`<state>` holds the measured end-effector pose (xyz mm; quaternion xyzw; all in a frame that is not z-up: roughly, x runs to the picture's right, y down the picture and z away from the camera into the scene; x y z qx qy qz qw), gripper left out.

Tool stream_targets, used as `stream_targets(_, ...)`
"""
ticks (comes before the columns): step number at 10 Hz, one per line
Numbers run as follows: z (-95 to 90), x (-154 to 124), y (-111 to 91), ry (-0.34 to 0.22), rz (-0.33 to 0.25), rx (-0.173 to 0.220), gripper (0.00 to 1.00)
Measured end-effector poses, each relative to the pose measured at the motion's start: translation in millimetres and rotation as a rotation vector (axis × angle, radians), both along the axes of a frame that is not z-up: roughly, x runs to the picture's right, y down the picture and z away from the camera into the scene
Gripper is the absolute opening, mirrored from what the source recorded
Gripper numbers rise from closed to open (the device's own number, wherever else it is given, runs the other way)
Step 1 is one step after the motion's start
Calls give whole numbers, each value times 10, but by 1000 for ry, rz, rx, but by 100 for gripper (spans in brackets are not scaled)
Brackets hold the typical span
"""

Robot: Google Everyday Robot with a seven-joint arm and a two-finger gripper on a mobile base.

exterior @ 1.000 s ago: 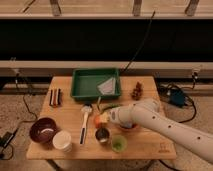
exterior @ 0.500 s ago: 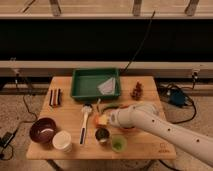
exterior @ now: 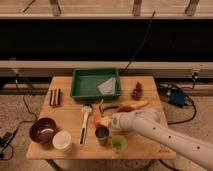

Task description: Place fork in metal cup

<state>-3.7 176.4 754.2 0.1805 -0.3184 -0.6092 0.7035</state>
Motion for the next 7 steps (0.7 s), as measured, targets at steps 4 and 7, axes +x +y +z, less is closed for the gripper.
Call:
stream_targets(4, 41, 68, 12, 1, 19, 18, 0)
stream_targets(7, -2, 140, 70, 3, 29, 30, 0)
